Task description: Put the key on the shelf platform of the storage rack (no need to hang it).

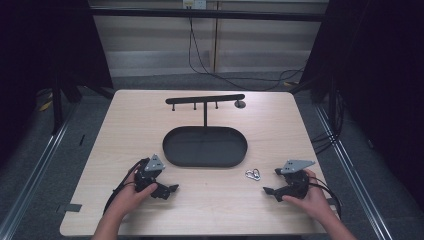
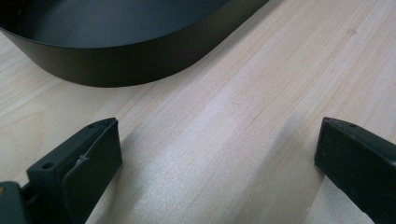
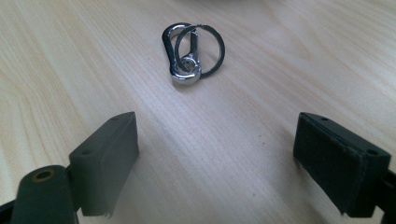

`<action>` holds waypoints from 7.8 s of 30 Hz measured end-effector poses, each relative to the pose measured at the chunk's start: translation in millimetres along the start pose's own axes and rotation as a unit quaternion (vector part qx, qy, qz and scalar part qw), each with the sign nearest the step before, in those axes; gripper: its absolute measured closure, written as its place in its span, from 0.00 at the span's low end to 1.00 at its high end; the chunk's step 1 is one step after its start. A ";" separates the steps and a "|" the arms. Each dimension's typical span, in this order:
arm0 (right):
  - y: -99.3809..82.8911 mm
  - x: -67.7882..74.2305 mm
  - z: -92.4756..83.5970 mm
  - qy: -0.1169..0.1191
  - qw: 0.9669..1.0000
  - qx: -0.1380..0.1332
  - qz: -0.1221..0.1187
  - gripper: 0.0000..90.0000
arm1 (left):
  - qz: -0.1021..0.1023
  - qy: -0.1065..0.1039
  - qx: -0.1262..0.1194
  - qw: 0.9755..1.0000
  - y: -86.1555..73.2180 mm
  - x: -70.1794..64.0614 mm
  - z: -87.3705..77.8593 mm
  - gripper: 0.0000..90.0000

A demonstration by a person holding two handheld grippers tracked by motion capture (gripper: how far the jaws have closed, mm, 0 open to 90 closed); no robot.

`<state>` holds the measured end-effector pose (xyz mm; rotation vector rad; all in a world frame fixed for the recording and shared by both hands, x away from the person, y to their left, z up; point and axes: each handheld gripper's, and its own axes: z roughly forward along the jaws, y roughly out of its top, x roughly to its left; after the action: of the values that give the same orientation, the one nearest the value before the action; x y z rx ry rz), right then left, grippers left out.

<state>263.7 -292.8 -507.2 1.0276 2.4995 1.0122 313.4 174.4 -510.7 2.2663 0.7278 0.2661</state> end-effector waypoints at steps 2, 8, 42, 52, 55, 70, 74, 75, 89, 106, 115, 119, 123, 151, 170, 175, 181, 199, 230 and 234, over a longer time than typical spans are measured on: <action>3.5 1.7 -0.4 -0.004 1.000 0.015 0.004 0.17 | 0.000 0.000 0.000 1.000 0.0 0.0 0.0 0.00; 18.7 5.2 -3.6 0.007 0.996 0.089 -0.002 0.25 | 0.000 0.000 0.001 1.000 0.1 0.0 0.0 0.00; 92.7 10.2 42.7 0.039 0.974 0.216 -0.053 0.55 | 0.001 0.000 0.001 1.000 0.1 0.0 0.0 0.00; 100.9 19.6 44.2 0.038 0.964 0.257 -0.055 0.71 | 0.001 0.000 0.001 1.000 0.1 0.0 0.0 0.00; 101.1 18.9 44.4 0.041 0.963 0.260 -0.057 0.71 | 0.001 0.000 0.001 1.000 0.1 0.0 0.0 0.00; 111.8 10.2 26.0 0.046 0.970 0.235 -0.033 0.71 | 0.001 0.000 0.001 1.000 0.1 0.0 0.0 0.00; 119.8 9.5 18.8 0.040 0.971 0.233 -0.038 0.71 | 0.001 0.000 0.001 1.000 0.1 0.0 0.0 0.00; 119.8 9.5 18.8 0.040 0.971 0.233 -0.038 0.71 | 0.001 0.000 0.001 1.000 0.1 0.0 0.0 0.00; 148.3 12.3 6.6 0.035 0.969 0.235 -0.061 0.71 | 0.001 0.000 0.001 1.000 0.1 0.0 0.0 0.00; 179.4 19.7 3.1 0.034 0.969 0.233 -0.070 0.71 | 0.001 0.000 0.001 1.000 0.1 0.0 0.0 0.00; 191.2 19.6 1.1 0.040 0.971 0.227 -0.069 0.71 | 0.001 0.000 0.001 1.000 0.1 -0.1 0.0 0.00; 194.2 17.4 1.9 0.038 0.970 0.229 -0.071 0.71 | 0.001 -0.001 0.001 1.000 0.1 0.0 -0.1 0.00; 197.6 16.6 3.9 0.041 0.971 0.226 -0.067 0.71 | 0.001 0.000 0.001 1.000 0.1 -0.1 0.0 0.00; 217.4 13.7 23.4 0.032 0.971 0.228 -0.059 0.71 | 0.000 -0.001 0.000 1.000 -0.2 -0.6 -0.2 0.00; 225.4 8.4 36.3 0.024 0.973 0.222 -0.052 0.71 | 0.000 -0.001 -0.001 1.000 -0.3 -0.9 -0.2 0.00; 227.1 8.1 40.4 0.022 0.973 0.223 -0.054 0.71 | 0.000 -0.001 -0.001 1.000 -0.3 -0.9 -0.2 0.00; 229.3 8.4 45.3 0.024 0.973 0.222 -0.052 0.71 | 0.000 -0.001 -0.001 1.000 -0.4 -0.9 -0.3 0.00; 229.4 5.1 55.1 0.020 0.974 0.222 -0.048 0.71 | 0.001 -0.002 -0.001 1.000 -0.4 -0.9 -0.3 0.00; 228.2 11.2 84.3 0.024 0.971 0.227 -0.067 0.71 | 0.002 -0.005 0.000 1.000 -0.4 -0.8 -0.6 0.00; 226.9 13.1 88.0 0.024 0.970 0.230 -0.070 0.71 | 0.003 -0.005 0.000 1.000 -0.4 -0.7 -0.7 0.00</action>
<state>412.8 -123.7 -414.6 0.9272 2.8731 0.4260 312.3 174.6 -510.5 2.2688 0.7176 0.2578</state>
